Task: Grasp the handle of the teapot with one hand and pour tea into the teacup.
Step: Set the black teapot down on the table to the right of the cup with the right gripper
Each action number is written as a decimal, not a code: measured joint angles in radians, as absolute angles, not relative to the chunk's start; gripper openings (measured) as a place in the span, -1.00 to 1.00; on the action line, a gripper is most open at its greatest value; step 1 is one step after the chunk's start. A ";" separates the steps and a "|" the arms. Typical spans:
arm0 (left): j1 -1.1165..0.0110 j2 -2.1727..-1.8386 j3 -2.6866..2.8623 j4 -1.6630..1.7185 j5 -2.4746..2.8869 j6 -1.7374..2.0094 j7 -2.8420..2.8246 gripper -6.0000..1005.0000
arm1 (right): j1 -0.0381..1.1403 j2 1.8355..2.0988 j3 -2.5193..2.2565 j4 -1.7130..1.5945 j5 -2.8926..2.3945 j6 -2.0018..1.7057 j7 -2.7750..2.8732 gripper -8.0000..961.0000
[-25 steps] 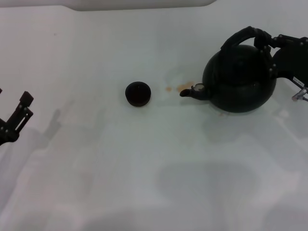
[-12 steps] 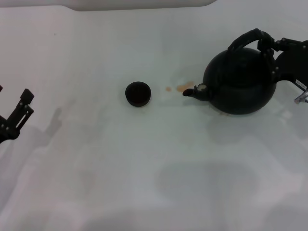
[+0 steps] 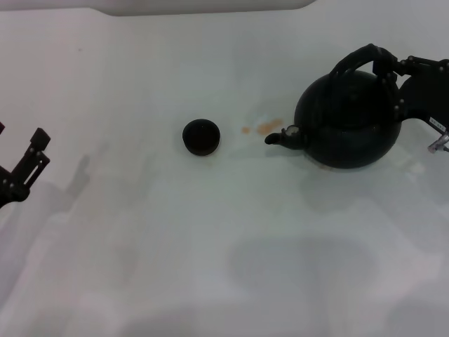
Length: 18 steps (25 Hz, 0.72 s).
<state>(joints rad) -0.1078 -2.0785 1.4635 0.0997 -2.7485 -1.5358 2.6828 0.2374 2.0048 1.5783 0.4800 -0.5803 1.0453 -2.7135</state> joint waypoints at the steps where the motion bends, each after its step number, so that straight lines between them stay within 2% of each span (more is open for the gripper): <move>1: -0.108 -2.079 1.463 0.100 -2.749 -1.536 2.683 0.59 | 0.237 2.005 1.578 0.480 -0.581 1.045 -2.714 -0.76; 18: -0.115 -2.077 1.463 0.100 -2.748 -1.531 2.683 0.59 | 0.237 2.005 1.578 0.479 -0.606 1.052 -2.714 -0.75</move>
